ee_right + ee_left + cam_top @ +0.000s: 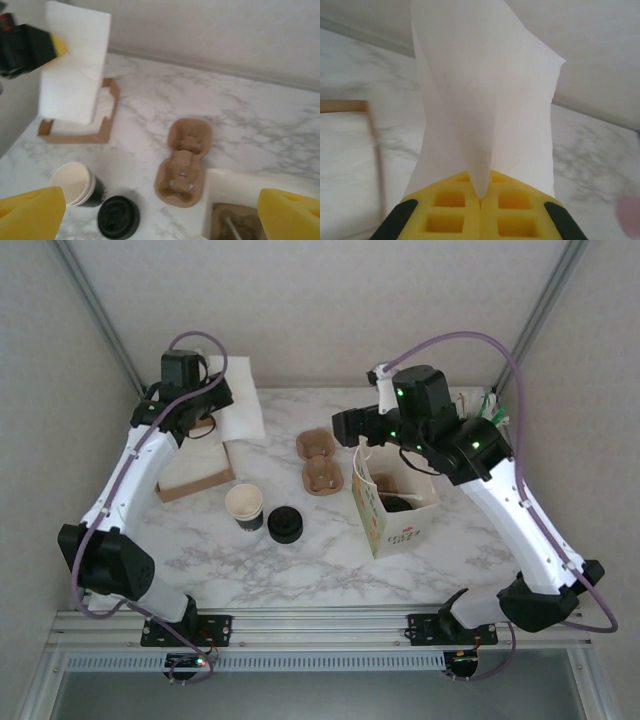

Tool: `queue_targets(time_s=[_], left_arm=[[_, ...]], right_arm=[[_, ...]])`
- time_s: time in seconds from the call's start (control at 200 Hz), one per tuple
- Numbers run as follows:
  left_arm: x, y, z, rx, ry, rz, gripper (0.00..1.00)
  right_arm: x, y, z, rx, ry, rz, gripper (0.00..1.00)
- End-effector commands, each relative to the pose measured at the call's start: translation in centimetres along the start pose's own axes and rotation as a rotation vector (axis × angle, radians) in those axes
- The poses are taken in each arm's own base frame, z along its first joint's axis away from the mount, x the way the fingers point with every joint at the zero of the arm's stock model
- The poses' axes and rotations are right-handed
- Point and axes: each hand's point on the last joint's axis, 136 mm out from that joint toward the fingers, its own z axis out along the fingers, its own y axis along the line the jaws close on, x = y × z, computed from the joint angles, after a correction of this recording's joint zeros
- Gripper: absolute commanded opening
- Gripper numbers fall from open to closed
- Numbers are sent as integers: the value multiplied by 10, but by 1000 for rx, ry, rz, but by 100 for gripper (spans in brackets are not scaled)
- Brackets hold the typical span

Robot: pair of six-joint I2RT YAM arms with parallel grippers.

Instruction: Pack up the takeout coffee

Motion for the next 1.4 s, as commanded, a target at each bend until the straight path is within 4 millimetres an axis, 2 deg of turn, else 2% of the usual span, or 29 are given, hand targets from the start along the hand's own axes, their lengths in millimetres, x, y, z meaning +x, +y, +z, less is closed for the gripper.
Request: queue_targets(time_s=[0.0, 0.205, 0.305, 0.616, 0.771, 0.901, 1.116, 1.307, 1.397], left_arm=[[-14, -70, -36, 230, -56, -8, 0], [-4, -150, -74, 446, -73, 5, 0], [1, -182, -92, 522, -82, 15, 0], [9, -262, -135, 736, -88, 12, 0], [26, -304, -149, 870, -42, -15, 0], [46, -330, -151, 916, -1, -27, 0], [91, -362, -135, 943, 93, -42, 0], [128, -375, -117, 932, 169, -56, 0], [139, -370, -107, 895, 183, -53, 0]], right_arm=[[-4, -34, -20, 180, -63, 22, 99], [0, -48, -52, 221, -109, 45, 99], [2, -59, -69, 267, -137, 66, 99], [13, -90, -122, 372, -228, 112, 99], [20, -107, -146, 449, -257, 140, 99], [26, -125, -167, 539, -279, 153, 99], [32, -141, -199, 607, -330, 168, 99], [37, -143, -205, 613, -329, 165, 99], [39, -142, -201, 606, -311, 154, 99]])
